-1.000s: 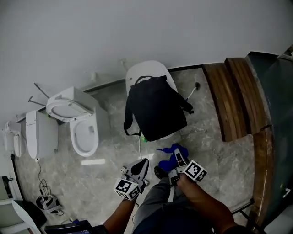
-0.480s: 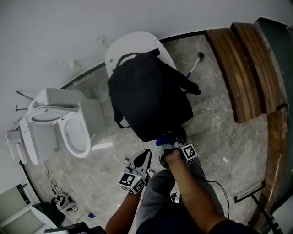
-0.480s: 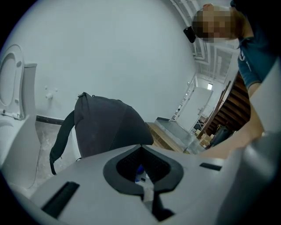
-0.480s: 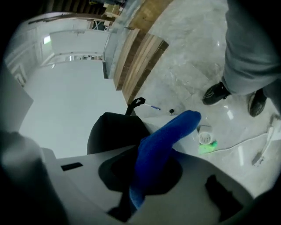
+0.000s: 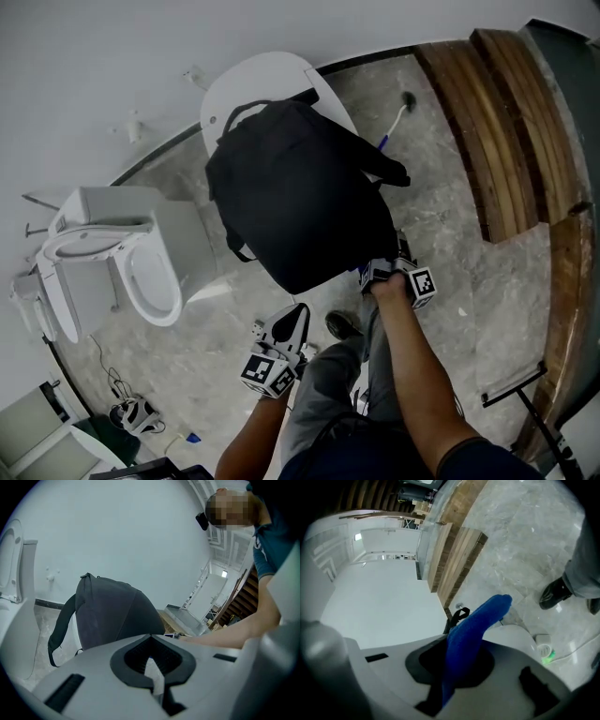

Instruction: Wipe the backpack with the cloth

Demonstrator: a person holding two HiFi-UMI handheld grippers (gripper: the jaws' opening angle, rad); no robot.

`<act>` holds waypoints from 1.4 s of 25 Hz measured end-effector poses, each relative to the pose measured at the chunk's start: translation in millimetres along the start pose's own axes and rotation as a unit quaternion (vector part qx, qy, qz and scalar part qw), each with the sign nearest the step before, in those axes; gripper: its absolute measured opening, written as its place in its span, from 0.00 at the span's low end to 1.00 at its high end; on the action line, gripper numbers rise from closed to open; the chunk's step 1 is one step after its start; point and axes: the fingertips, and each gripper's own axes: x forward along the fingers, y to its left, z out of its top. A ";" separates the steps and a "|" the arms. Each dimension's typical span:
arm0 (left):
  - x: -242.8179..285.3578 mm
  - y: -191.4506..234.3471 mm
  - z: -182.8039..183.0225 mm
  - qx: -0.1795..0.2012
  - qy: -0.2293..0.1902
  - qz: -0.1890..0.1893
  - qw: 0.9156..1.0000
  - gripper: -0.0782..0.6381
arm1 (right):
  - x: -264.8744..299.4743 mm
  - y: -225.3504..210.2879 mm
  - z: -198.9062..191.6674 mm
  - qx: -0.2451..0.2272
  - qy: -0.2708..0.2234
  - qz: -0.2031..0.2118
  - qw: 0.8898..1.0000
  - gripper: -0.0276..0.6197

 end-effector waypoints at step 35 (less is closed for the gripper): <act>-12.5 41.3 33.7 -0.033 -0.035 0.052 0.997 0.11 | 64.2 119.8 -98.4 -0.457 0.482 0.126 0.737 0.07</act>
